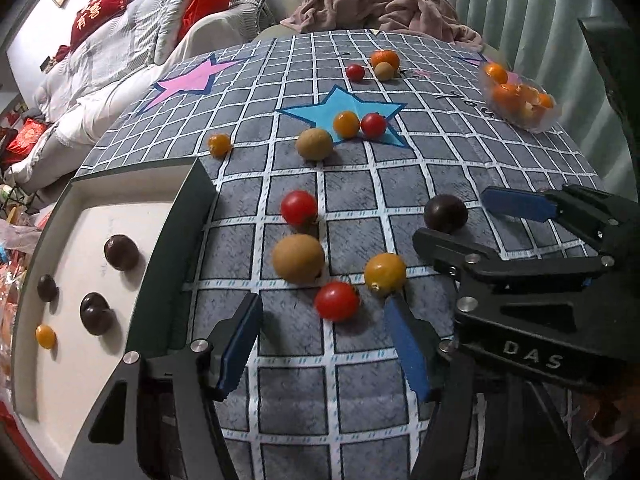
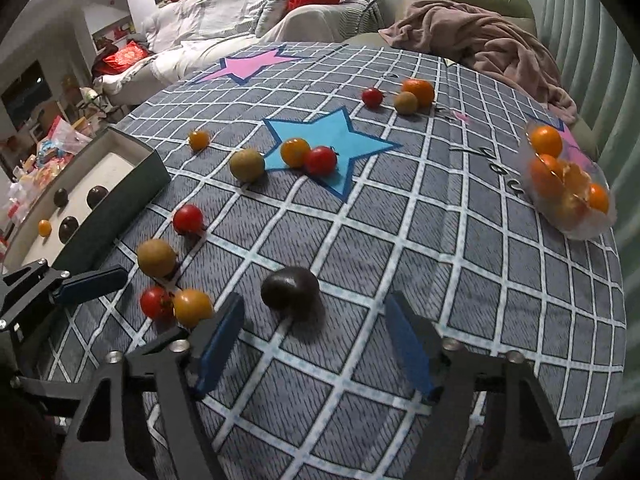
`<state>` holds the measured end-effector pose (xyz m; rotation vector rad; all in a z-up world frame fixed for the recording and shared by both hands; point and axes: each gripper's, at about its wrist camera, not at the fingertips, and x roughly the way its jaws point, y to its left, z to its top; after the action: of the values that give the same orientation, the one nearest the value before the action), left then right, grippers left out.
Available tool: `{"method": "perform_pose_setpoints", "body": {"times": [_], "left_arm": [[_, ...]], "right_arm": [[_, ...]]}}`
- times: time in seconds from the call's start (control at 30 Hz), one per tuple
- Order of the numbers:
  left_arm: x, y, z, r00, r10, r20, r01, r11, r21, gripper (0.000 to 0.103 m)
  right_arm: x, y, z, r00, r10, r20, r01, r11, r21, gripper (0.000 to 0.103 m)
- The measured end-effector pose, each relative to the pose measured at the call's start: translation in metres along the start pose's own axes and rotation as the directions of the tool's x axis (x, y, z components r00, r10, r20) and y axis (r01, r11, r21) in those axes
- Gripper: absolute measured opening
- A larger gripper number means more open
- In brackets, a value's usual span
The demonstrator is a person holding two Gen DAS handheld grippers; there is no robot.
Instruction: Organize fruits
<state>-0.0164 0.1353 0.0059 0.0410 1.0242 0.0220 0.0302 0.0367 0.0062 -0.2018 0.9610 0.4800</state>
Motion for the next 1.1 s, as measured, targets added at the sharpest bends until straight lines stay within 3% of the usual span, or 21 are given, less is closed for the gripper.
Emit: {"method": "perform_pose_setpoints", "body": {"times": [0.13,0.17,0.3,0.47,1.1], "left_arm": [[-0.001,-0.005,0.000,1.000,-0.024,0.006,0.023,1.000,0.014,0.048],[-0.002,-0.007,0.000,0.999,-0.031,0.007,0.031,0.999,0.024,0.040],[-0.003,-0.012,-0.001,0.999,-0.044,0.013,0.043,0.998,0.044,0.023],[-0.008,-0.007,-0.009,0.998,-0.060,0.006,0.060,0.998,0.031,0.023],[-0.034,0.006,-0.050,0.999,-0.042,-0.023,0.042,0.999,0.005,0.023]], "right_arm": [[-0.001,0.007,0.001,1.000,0.002,0.008,-0.002,1.000,-0.026,0.037],[-0.001,0.007,0.001,1.000,0.009,0.009,-0.009,1.000,-0.026,0.031],[-0.005,0.005,-0.004,1.000,0.026,0.010,-0.026,1.000,0.009,0.030],[-0.017,-0.008,-0.018,0.998,0.062,0.005,-0.063,0.994,0.091,0.030],[-0.056,-0.006,-0.073,0.997,0.082,-0.012,-0.079,0.984,0.158,0.031]]}}
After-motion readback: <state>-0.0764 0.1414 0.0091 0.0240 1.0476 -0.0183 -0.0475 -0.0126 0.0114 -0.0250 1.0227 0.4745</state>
